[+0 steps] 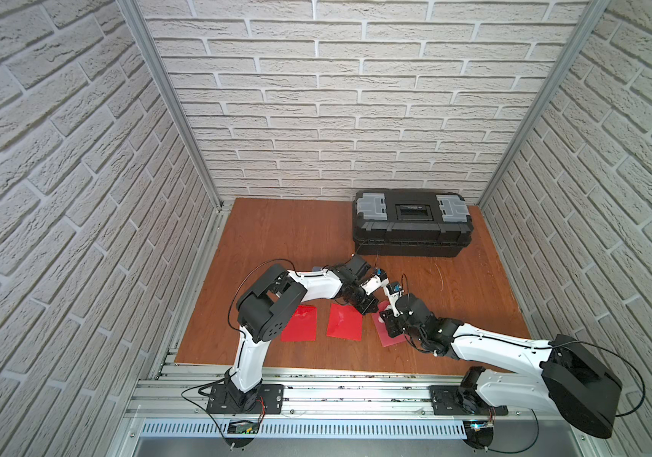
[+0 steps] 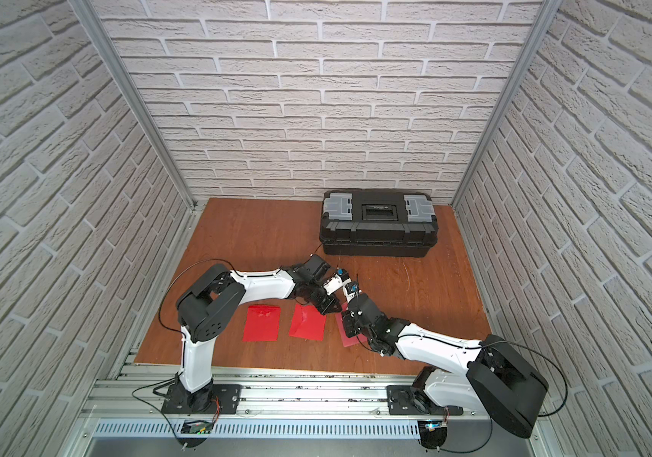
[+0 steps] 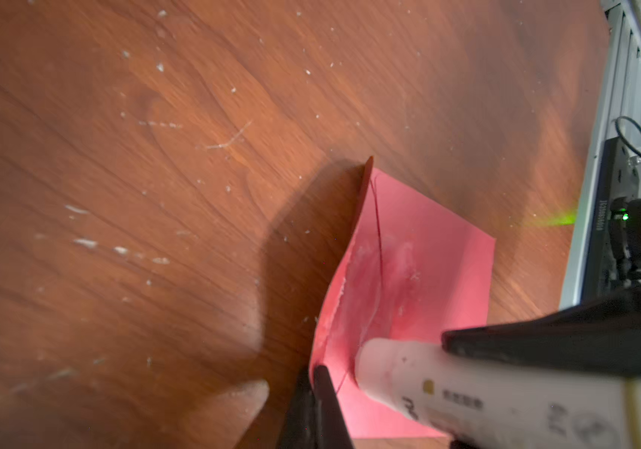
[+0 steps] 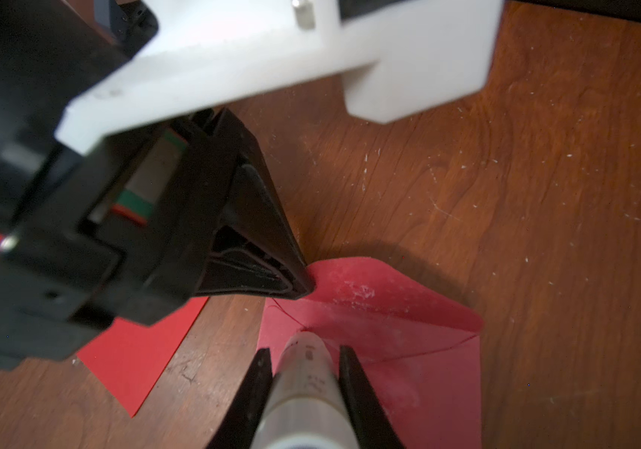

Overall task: Seal the envelope with a glue stick
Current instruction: Apply the envelope at the center of the board.

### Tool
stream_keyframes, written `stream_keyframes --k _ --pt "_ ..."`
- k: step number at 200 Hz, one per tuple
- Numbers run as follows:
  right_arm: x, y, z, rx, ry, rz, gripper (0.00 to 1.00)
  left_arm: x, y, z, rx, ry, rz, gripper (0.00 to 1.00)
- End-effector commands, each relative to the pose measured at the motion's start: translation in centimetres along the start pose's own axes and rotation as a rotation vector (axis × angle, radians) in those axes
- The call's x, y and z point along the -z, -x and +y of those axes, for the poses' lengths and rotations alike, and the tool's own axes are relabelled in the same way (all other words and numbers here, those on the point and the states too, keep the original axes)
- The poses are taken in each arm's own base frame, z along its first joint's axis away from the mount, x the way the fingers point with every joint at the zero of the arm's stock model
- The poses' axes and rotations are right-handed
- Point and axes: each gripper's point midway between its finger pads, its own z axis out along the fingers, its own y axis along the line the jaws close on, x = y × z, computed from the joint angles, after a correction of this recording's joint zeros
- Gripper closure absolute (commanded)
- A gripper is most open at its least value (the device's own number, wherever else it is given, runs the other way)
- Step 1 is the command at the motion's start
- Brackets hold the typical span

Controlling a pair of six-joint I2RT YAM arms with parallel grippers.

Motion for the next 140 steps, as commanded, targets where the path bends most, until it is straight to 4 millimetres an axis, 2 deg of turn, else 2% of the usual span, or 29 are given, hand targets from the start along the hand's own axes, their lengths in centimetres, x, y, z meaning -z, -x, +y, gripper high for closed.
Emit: stream_keyframes --k 1,20,39,53,61,87,102,116,140 --pt "0.7 -3.9 -5.1 -0.058 -0.265 0.113 0.97 0.1 -0.5 0.4 -0.003 0.017 0.021 1.0" --pt "1.7 -3.8 -7.2 -0.112 -0.393 0.098 0.97 0.1 -0.5 0.3 -0.005 0.016 0.023 1.0" --pt "2.5 -3.8 -8.1 -0.148 -0.448 0.08 0.97 0.2 -0.5 0.3 -0.006 0.016 0.023 1.0" --pt "2.5 -3.7 -8.0 -0.148 -0.434 0.073 0.97 0.2 -0.5 0.3 -0.007 0.016 0.023 1.0" --pt "2.2 -3.6 -7.3 -0.129 -0.391 0.076 0.97 0.2 -0.4 0.3 -0.005 0.016 0.022 1.0" --pt "0.5 -3.8 -2.3 0.009 -0.1 0.121 0.97 0.1 -0.4 0.4 -0.006 0.015 0.019 1.0" --pt "0.0 -4.1 -0.3 0.052 0.012 0.148 0.97 0.1 -0.3 0.4 -0.004 0.016 0.019 1.0" --pt "-0.2 -4.3 0.6 0.073 0.066 0.156 0.97 0.0 -0.3 0.4 -0.007 0.015 0.02 1.0" --pt "-0.5 -4.3 0.3 0.077 0.042 0.154 0.97 0.1 -0.2 0.3 -0.007 0.013 0.016 1.0"
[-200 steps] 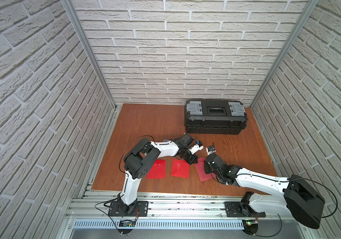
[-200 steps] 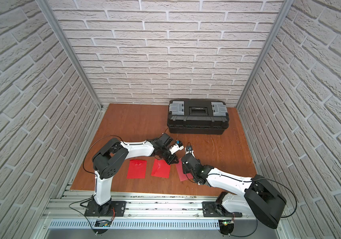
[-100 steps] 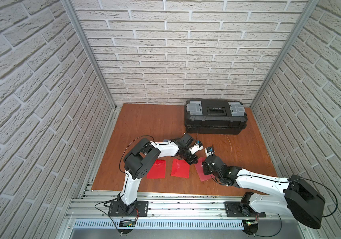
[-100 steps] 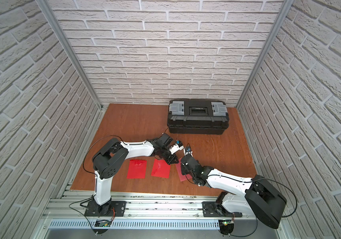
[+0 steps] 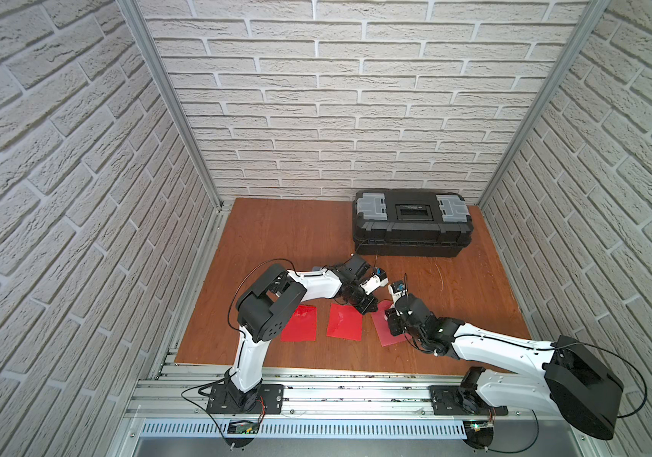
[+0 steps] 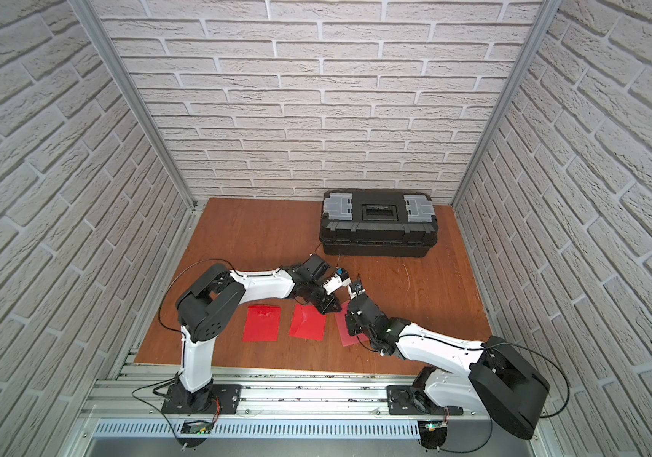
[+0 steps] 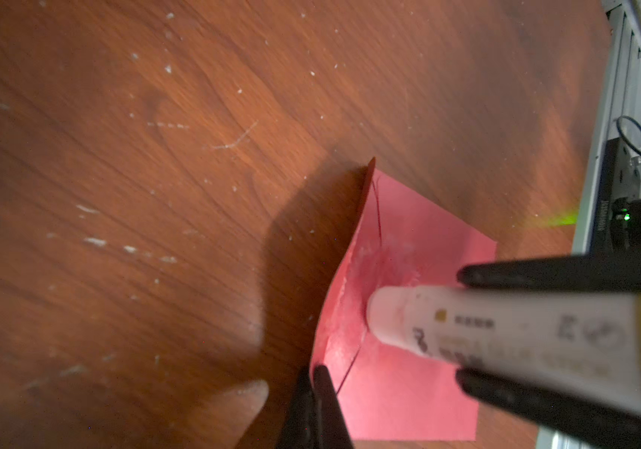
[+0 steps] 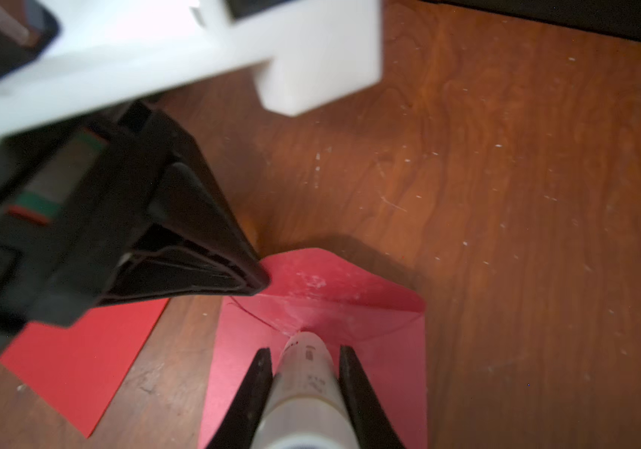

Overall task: Seal the envelope with a glue stick
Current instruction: Apply the envelope at the center of the board.

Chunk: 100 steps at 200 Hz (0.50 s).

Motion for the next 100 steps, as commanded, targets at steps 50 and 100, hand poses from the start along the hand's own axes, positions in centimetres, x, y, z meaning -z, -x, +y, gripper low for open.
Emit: stream_keyframes --k 50,100 --pt "0.8 -3.7 -6.2 -0.108 -0.329 0.078 0.97 0.1 -0.3 0.3 -0.006 0.01 0.022 1.0" --pt "1.1 -3.5 -6.4 -0.117 -0.334 0.056 0.97 0.3 -0.1 0.1 -0.012 0.01 0.019 1.0"
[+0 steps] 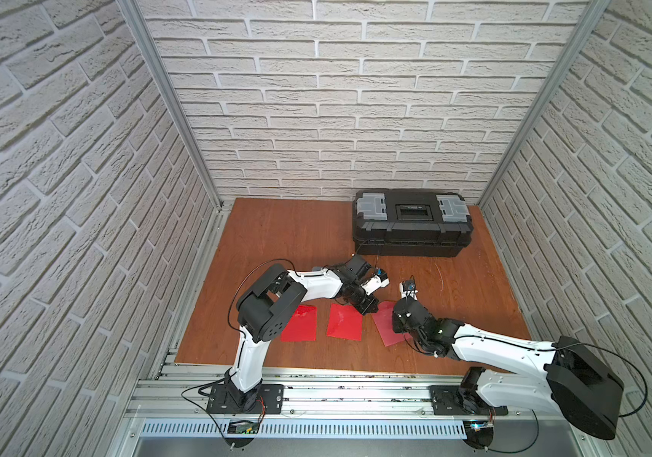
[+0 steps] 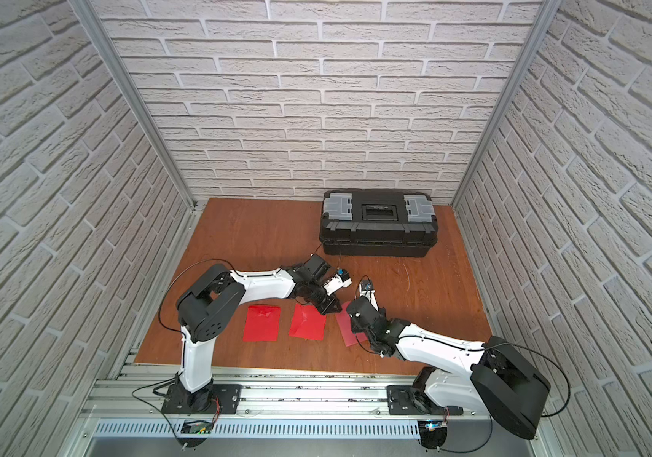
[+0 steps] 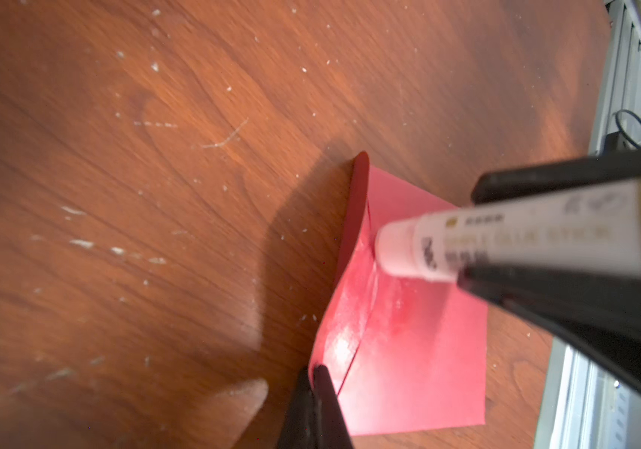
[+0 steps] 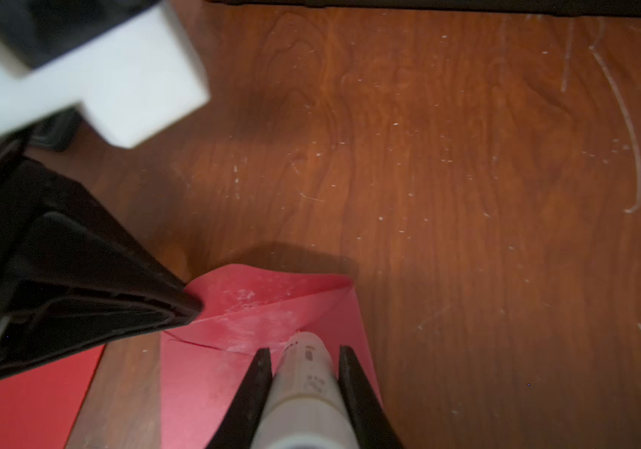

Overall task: Seal the envelope with a glue stick
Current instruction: Apply the envelope at the center of the board.

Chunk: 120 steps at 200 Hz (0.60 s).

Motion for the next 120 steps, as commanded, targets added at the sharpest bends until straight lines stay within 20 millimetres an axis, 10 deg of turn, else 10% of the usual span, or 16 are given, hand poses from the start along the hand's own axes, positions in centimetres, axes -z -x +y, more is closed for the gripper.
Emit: stream_keyframes --k 1,57,89,120 --pt "-0.3 -2.9 -2.5 0.074 -0.094 0.086 0.97 0.2 -0.1 0.2 -0.005 0.01 0.014 1.0" --pt "-0.1 -5.4 5.5 0.284 0.357 0.202 0.97 0.1 0.1 0.2 -0.008 0.007 0.013 1.0" --pt "-0.4 -5.0 4.7 0.266 0.306 0.183 0.97 0.2 0.2 0.1 -0.011 0.008 0.008 1.0" --pt "-0.9 -3.8 -0.1 0.158 0.015 0.148 0.97 0.3 0.0 0.2 -0.007 0.009 0.01 1.0"
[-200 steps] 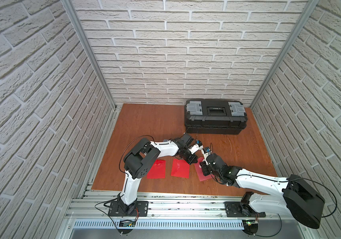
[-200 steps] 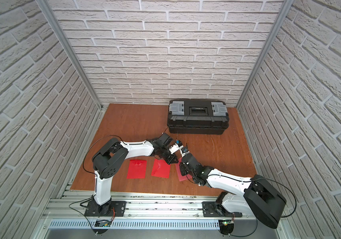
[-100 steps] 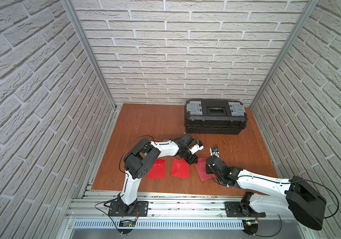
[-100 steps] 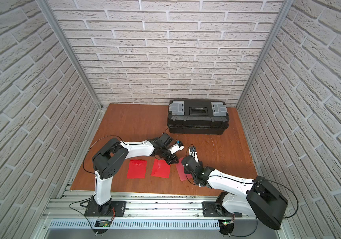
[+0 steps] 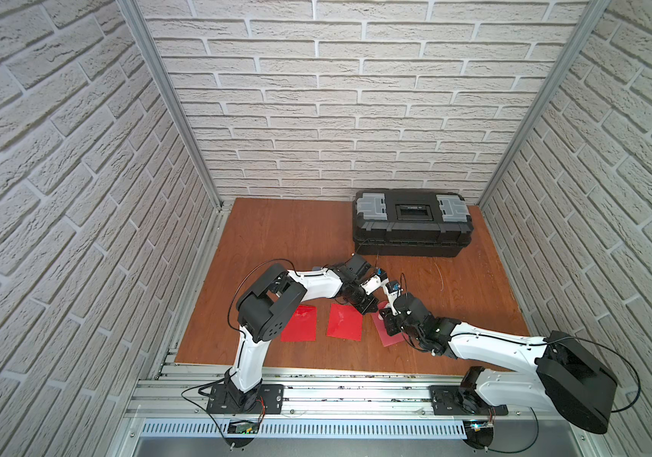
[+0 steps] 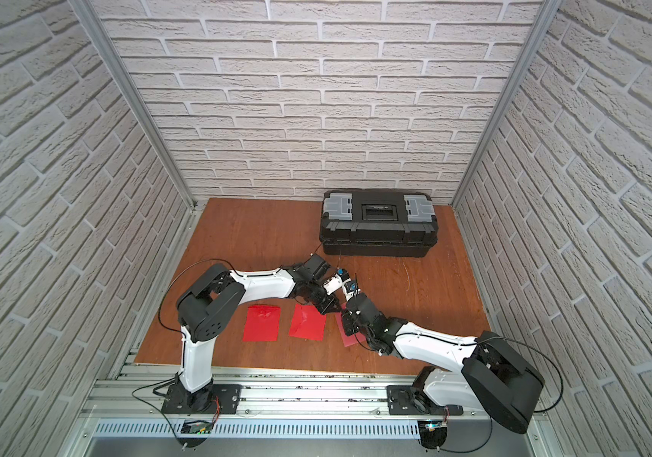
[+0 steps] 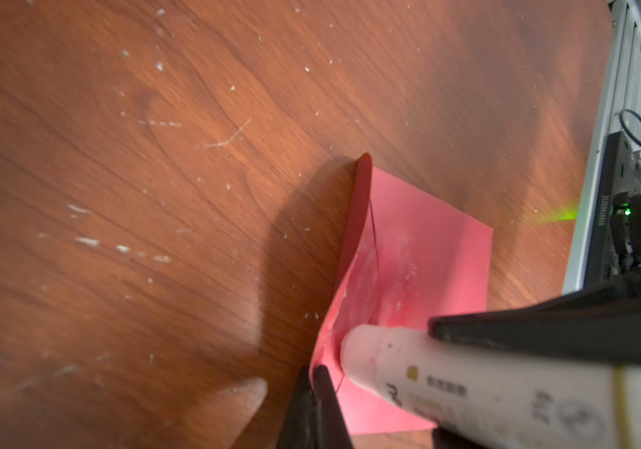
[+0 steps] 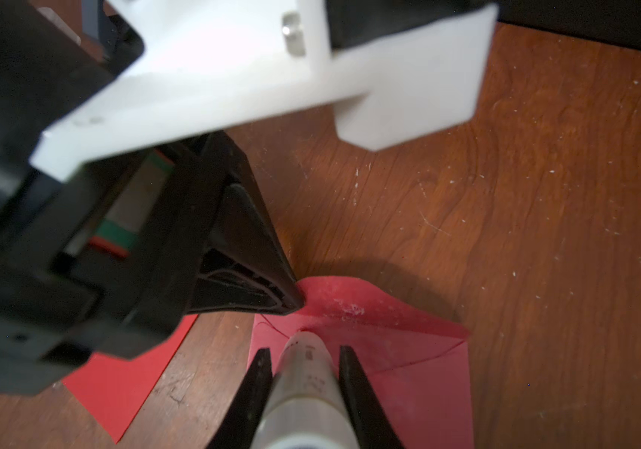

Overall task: Seal the envelope with a glue stick
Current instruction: Apply the envelope at the center of the board.

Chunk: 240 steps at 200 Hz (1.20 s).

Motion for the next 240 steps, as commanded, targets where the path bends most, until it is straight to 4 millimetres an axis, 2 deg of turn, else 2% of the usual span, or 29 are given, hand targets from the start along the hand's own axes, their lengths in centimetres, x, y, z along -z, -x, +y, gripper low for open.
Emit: stream_keyframes --k 1,28,45,66,100,117,131,149,170,190,203,218,240 --pt "0.5 -4.4 -4.6 -0.033 -0.237 0.142 0.97 0.3 0.0 0.1 -0.01 0.008 0.007 1.0" --pt "1.7 -4.2 -7.2 -0.104 -0.388 0.109 0.97 0.4 -0.1 0.2 -0.012 0.015 0.004 1.0" --pt "2.0 -4.0 -7.4 -0.11 -0.402 0.098 0.97 0.4 0.0 0.2 -0.012 0.015 0.004 1.0" --pt "1.0 -4.2 -5.6 -0.061 -0.291 0.121 0.97 0.4 0.1 0.1 -0.012 0.013 -0.004 1.0" --pt "-0.5 -5.1 0.3 0.072 0.045 0.203 0.97 0.2 0.1 0.1 -0.011 0.008 -0.005 1.0" --pt "-0.6 -5.6 1.5 0.095 0.113 0.223 0.97 0.2 0.2 0.1 -0.011 0.008 -0.005 1.0" --pt "-0.7 -5.3 0.4 0.075 0.045 0.213 0.97 0.2 0.1 0.1 -0.011 0.008 -0.003 1.0" --pt "-0.3 -4.7 -2.5 0.013 -0.133 0.187 0.97 0.2 0.0 0.1 -0.01 0.01 -0.001 1.0" --pt "1.1 -4.5 -6.2 -0.078 -0.34 0.146 0.97 0.1 -0.2 0.1 -0.006 0.009 0.001 1.0" --pt "2.3 -3.9 -7.9 -0.136 -0.431 0.089 0.97 0.2 -0.3 0.1 -0.008 0.011 0.001 1.0" --pt "2.7 -3.6 -8.0 -0.147 -0.431 0.069 0.98 0.2 -0.3 0.3 -0.008 0.018 0.002 1.0" --pt "3.0 -2.7 -6.8 -0.127 -0.35 0.059 0.97 0.3 -0.3 0.4 -0.011 0.028 0.003 1.0" --pt "5.4 0.4 -5.5 -0.119 -0.263 -0.01 0.97 0.6 -0.2 0.3 -0.02 0.047 0.0 1.0"
